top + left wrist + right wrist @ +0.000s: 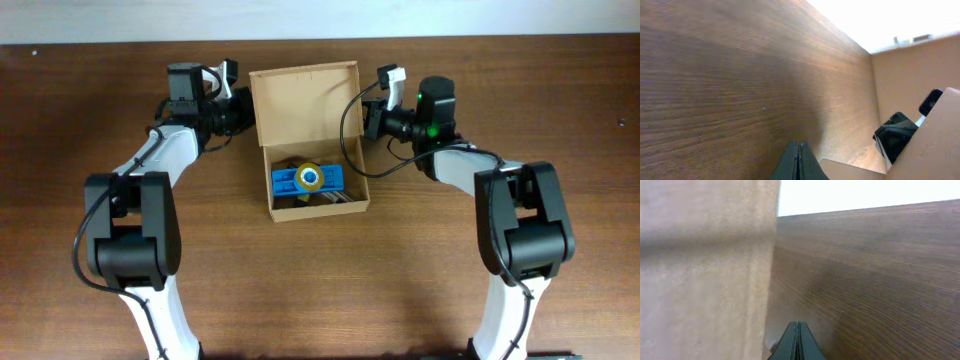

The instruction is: Pack container

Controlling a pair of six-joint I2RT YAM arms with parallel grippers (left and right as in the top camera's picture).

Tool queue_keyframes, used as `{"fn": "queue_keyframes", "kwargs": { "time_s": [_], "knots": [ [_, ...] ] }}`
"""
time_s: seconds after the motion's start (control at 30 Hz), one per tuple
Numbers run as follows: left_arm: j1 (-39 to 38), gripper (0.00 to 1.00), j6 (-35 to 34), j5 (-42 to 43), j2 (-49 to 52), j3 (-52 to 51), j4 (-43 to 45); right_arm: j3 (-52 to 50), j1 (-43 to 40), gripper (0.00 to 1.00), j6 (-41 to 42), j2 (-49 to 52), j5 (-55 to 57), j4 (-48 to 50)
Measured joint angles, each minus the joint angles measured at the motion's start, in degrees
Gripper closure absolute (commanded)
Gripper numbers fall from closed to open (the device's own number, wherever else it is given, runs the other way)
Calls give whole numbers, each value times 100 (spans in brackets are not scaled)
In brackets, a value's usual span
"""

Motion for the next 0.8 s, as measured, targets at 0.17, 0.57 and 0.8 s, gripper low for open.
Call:
{"fn": "queue_keyframes", "kwargs": {
  "time_s": [0.17, 0.57, 0.8],
  "knots": [
    [-7, 98, -2, 282, 0, 28, 79, 0, 0, 96, -15, -358, -151, 13],
    [-17, 98, 63, 728, 0, 138, 101, 0, -184, 96, 28, -651, -1108, -229],
    [-17, 98, 210, 1161, 0, 160, -125, 13, -162, 97, 111, -1139, -1364, -1648]
  ]
}}
